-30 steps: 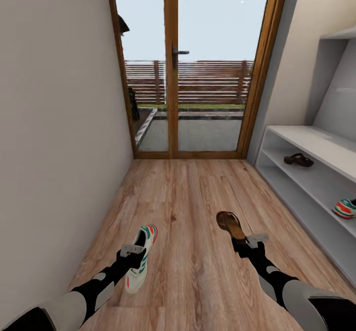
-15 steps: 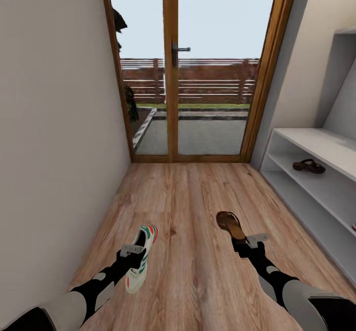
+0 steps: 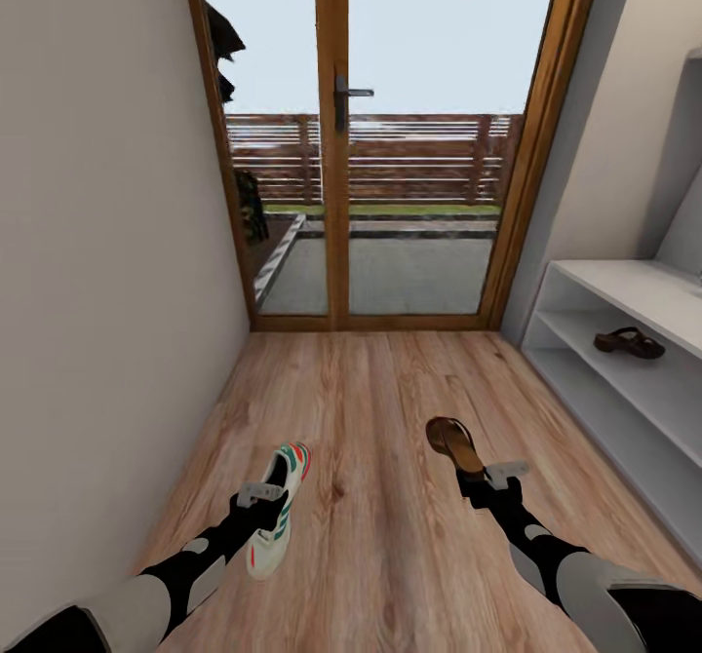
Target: Pick up the two gym shoes and the two sandals from the corridor floor and place them onto the hallstand (shoe rack) in the corridor, making sure they are on the rack and not on the floor. Arrange them so the two gym shoes are next to each other and the two sandals are next to each other.
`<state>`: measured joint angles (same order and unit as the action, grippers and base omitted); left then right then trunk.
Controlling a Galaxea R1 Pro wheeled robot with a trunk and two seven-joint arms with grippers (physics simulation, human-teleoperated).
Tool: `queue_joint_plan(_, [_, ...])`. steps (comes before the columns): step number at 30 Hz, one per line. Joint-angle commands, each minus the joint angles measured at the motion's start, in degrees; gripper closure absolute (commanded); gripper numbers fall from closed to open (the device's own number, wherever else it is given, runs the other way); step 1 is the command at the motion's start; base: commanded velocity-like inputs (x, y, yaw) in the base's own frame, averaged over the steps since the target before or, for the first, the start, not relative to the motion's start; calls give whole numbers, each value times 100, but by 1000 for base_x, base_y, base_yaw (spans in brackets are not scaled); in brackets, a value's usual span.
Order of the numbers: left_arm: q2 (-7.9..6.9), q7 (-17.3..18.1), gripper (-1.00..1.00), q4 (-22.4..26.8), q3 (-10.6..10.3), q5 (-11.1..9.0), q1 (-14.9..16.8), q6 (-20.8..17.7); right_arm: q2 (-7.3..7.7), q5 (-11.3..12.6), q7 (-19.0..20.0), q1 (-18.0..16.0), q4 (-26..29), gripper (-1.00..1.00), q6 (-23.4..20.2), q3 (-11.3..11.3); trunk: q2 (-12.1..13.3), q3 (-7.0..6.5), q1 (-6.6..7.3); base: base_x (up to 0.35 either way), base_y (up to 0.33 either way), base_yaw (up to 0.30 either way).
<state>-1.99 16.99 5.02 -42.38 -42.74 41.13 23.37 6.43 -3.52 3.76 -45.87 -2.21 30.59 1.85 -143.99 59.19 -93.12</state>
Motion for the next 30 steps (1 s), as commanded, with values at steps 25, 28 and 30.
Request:
queue_joint_plan(25, [2, -3, 100, -10, 6, 2, 0, 1, -2, 18, 11, -1, 2, 100, -1, -13, 0, 0, 0, 345, 81, -168])
queue_joint_plan(28, [1, -3, 100, -10, 6, 2, 0, 1, -2, 18, 11, -1, 2, 100, -1, -13, 0, 0, 0, 329, 251, -276])
queue_joint_plan(30, [0, -3, 100, -10, 7, 2, 0, 1, -2, 18, 11, -1, 2, 100, -1, -13, 0, 0, 0, 327, 256, -277])
